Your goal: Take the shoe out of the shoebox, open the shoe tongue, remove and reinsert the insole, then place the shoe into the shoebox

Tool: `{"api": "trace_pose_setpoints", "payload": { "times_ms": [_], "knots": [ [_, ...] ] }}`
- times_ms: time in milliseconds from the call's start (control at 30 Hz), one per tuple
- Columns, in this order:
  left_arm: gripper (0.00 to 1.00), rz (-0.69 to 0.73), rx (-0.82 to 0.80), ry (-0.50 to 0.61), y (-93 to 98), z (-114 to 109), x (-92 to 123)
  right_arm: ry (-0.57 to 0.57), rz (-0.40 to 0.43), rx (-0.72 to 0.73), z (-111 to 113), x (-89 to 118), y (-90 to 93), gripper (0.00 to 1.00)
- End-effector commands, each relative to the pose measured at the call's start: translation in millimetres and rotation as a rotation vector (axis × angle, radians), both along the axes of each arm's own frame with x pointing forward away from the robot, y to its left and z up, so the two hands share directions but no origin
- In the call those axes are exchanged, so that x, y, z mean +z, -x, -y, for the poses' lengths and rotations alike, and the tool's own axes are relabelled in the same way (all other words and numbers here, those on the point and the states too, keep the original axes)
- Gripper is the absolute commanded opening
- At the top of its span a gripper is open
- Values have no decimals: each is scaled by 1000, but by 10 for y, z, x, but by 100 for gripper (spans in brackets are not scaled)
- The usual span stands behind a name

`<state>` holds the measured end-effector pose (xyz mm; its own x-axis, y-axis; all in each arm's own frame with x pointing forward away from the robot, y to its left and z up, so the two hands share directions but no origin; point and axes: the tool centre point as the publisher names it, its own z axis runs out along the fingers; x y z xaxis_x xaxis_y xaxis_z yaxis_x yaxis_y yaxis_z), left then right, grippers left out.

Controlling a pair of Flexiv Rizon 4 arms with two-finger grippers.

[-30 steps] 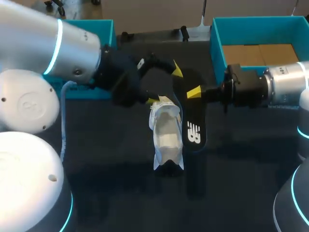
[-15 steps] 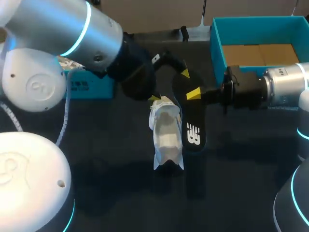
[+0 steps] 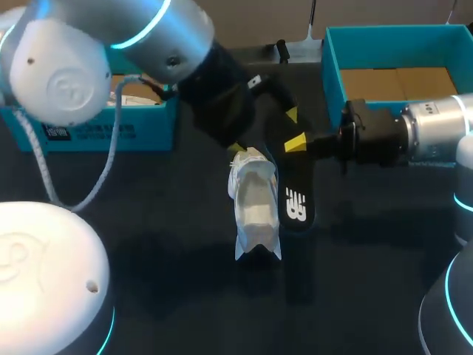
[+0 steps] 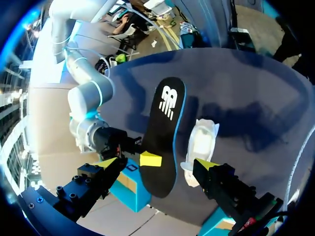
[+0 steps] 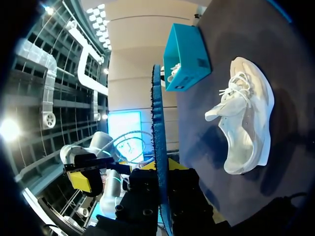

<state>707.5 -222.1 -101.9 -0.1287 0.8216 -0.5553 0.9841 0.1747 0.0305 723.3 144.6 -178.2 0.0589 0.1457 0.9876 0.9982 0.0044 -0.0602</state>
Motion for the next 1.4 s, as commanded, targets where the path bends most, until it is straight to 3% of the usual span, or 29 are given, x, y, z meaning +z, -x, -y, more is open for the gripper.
{"api": "trace_pose_setpoints", "payload": {
  "times_ms": [33,767,1400],
  "knots": [
    [100,-23,0,-232,-28,106,50,0,-1,1,-41,-21,-12,0],
    [100,-37,-18,-454,-95,215,-49,0,-3,22,-83,-26,-24,0],
    [100,-42,-27,-428,-128,300,-1,3,4,41,-91,-6,-65,0]
  ]
}}
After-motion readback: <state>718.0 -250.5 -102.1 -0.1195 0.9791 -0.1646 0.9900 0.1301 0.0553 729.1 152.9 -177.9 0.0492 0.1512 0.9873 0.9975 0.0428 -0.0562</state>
